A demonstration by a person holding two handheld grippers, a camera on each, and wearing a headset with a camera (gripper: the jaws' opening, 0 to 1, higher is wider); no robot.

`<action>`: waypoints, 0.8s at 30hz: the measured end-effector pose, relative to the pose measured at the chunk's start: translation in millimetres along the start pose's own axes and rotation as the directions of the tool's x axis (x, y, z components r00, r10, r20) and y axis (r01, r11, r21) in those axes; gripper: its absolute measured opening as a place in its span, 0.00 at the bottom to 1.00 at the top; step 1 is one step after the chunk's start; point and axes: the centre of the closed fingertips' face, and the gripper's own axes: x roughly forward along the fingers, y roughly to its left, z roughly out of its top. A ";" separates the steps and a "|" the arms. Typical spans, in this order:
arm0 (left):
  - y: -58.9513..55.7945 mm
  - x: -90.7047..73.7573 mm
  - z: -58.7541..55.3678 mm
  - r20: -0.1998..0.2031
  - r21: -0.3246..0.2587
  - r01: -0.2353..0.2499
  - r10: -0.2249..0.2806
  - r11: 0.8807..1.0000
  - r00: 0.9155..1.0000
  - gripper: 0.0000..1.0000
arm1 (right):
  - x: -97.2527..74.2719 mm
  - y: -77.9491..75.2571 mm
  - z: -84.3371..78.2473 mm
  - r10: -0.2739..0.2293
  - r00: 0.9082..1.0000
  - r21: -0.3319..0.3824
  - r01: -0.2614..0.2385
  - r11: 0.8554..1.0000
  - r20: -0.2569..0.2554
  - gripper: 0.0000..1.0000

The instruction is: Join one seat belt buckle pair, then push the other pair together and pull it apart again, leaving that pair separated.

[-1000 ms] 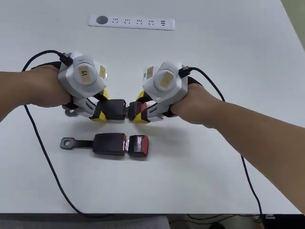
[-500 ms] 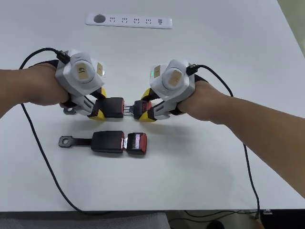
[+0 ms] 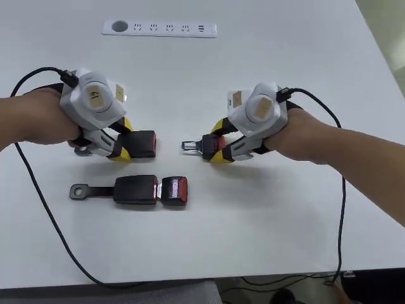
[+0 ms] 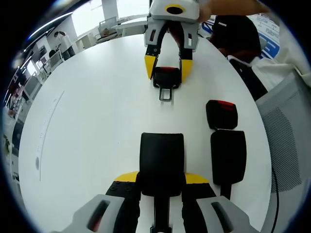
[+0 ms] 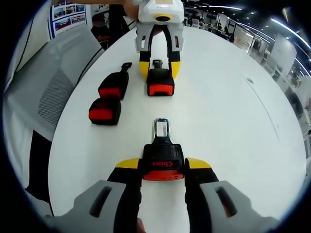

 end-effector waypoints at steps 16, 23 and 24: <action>1.0 1.3 2.4 -0.038 0.067 -0.012 0.015 0.998 0.999 0.34 | -9.3 -7.1 -20.5 -0.026 0.999 0.034 0.028 0.999 -0.046 0.40; 3.3 -3.6 1.3 -0.022 0.003 -0.073 0.073 0.997 0.997 0.43 | -13.5 -1.6 -20.3 -0.075 0.997 0.145 0.078 0.986 -0.029 0.50; 1.7 -4.5 0.1 -0.025 0.000 -0.076 0.076 0.997 0.997 0.47 | -16.4 -0.7 -23.4 -0.098 0.995 0.178 0.103 0.979 -0.036 0.51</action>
